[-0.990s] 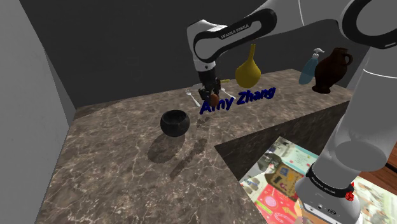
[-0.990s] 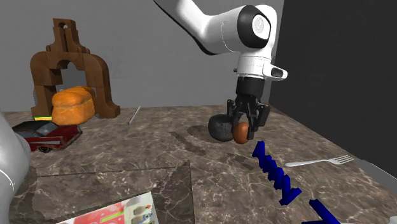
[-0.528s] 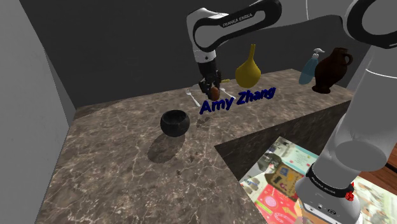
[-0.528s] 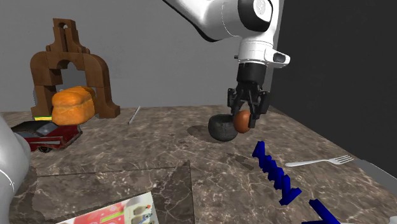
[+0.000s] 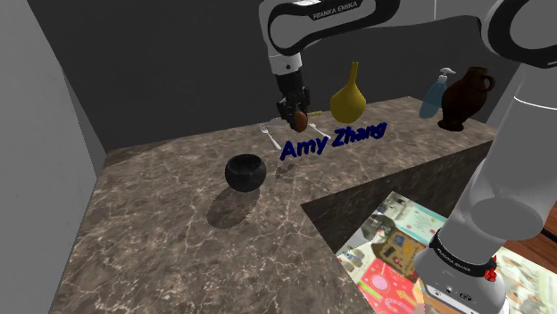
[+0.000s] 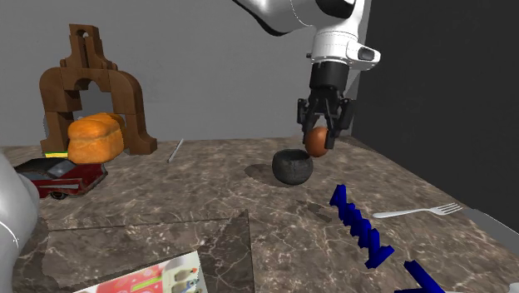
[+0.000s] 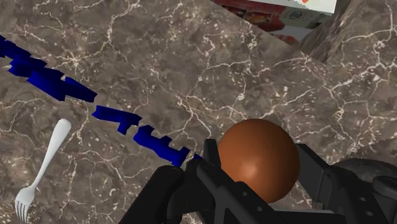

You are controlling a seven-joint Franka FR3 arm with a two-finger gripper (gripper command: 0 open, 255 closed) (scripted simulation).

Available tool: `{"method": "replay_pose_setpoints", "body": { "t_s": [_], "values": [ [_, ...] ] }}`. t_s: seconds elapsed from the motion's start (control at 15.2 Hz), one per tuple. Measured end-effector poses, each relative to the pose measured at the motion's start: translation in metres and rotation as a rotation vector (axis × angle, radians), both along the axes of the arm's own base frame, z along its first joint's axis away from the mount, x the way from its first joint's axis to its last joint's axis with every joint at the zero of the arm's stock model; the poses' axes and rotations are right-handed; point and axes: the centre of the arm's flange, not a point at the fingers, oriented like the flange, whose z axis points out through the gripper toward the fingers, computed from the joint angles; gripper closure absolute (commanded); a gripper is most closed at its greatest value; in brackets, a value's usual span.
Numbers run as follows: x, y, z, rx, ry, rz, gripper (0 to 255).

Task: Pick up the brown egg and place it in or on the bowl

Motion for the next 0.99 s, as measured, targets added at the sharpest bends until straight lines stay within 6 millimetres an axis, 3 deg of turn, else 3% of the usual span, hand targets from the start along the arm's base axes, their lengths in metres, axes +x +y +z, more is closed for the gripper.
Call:
{"method": "replay_pose_setpoints", "body": {
  "t_s": [0.99],
  "values": [
    [0.065, 0.175, 0.002, 0.000, 0.000, 0.002, 255]
  ]
}}
